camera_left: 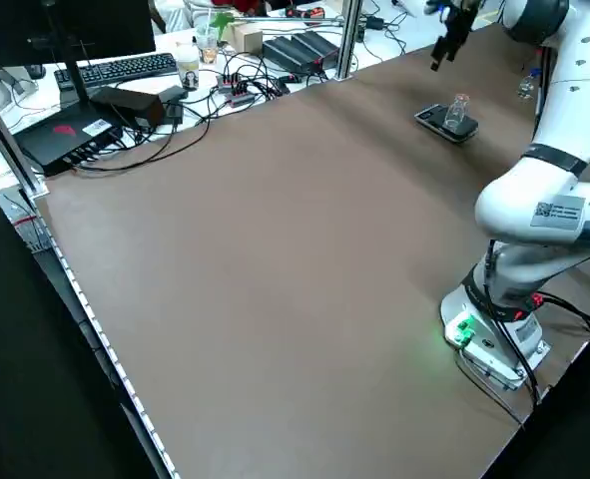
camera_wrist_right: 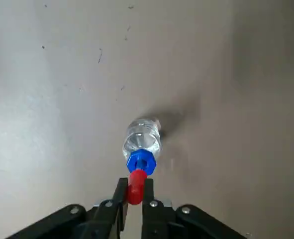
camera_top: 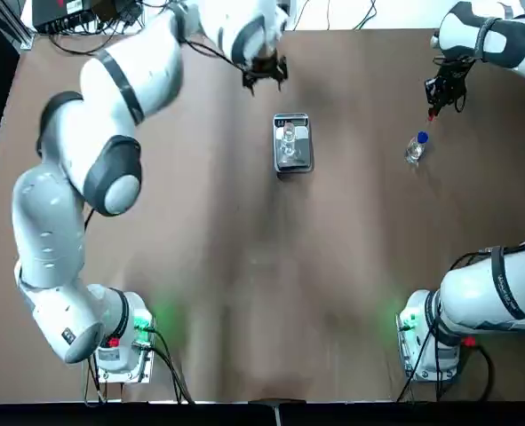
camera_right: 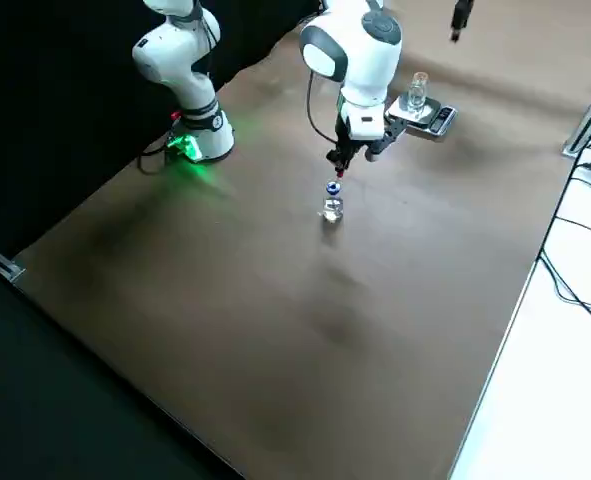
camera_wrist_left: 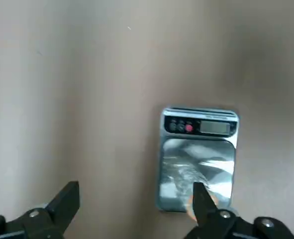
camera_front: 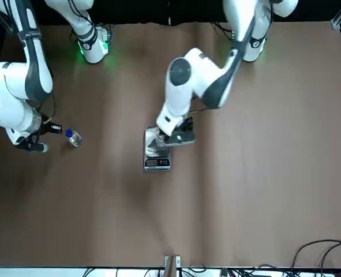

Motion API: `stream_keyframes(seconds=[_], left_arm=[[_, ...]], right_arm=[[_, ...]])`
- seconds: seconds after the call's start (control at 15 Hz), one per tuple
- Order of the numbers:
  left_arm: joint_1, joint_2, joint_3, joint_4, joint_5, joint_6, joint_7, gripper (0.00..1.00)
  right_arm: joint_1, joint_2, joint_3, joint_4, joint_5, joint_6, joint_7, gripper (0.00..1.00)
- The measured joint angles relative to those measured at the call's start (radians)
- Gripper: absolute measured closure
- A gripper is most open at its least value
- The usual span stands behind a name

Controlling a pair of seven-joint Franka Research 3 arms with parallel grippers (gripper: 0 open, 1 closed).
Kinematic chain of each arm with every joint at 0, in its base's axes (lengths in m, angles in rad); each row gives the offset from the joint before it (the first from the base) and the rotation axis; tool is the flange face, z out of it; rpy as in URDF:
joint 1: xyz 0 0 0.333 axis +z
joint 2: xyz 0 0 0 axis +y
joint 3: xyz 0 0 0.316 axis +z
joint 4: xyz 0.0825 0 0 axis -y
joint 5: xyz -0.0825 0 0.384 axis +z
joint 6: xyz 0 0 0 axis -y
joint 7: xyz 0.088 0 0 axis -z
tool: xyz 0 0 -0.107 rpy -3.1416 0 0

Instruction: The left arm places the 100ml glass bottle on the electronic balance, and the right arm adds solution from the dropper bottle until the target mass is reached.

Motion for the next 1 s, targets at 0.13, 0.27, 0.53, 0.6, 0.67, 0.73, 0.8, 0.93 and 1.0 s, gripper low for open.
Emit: stream_keyframes(seconds=[0.13, 0.27, 0.53, 0.6, 0.67, 0.73, 0.8, 0.93, 1.0], left_arm=[[0.053, -0.054, 0.000, 0.000, 0.000, -0.062, 0.065, 0.00], [0.102, -0.106, 0.000, -0.002, 0.000, -0.138, 0.149, 0.00], [0.238, -0.200, 0.000, -0.007, 0.000, -0.288, 0.380, 0.00], [0.265, -0.214, -0.001, -0.007, 0.000, -0.308, 0.425, 0.00], [0.290, -0.226, -0.001, -0.007, 0.000, -0.325, 0.468, 0.00], [0.316, -0.238, -0.001, -0.008, 0.000, -0.343, 0.512, 0.00], [0.341, -0.248, -0.002, -0.008, 0.000, -0.365, 0.555, 0.00], [0.394, -0.268, -0.003, -0.008, -0.005, -0.401, 0.641, 0.00], [0.418, -0.278, -0.003, -0.008, -0.010, -0.414, 0.673, 0.00]], right_arm=[[0.000, 0.000, 0.000, 0.001, 0.000, 0.000, 0.000, 0.84], [0.000, 0.000, 0.000, 0.004, 0.000, -0.001, 0.000, 0.84], [0.000, 0.000, 0.001, 0.015, 0.000, -0.003, 0.000, 0.84], [0.000, 0.000, 0.001, 0.018, 0.000, -0.005, 0.000, 0.84], [0.000, 0.000, 0.001, 0.021, 0.000, -0.007, 0.000, 0.84], [0.000, 0.000, 0.001, 0.024, 0.000, -0.011, 0.000, 0.84], [0.000, 0.000, 0.001, 0.028, 0.000, -0.017, 0.000, 0.84], [0.000, 0.000, 0.001, 0.038, 0.000, -0.031, 0.000, 0.84], [0.000, 0.000, 0.001, 0.042, 0.000, -0.035, 0.000, 0.84]])
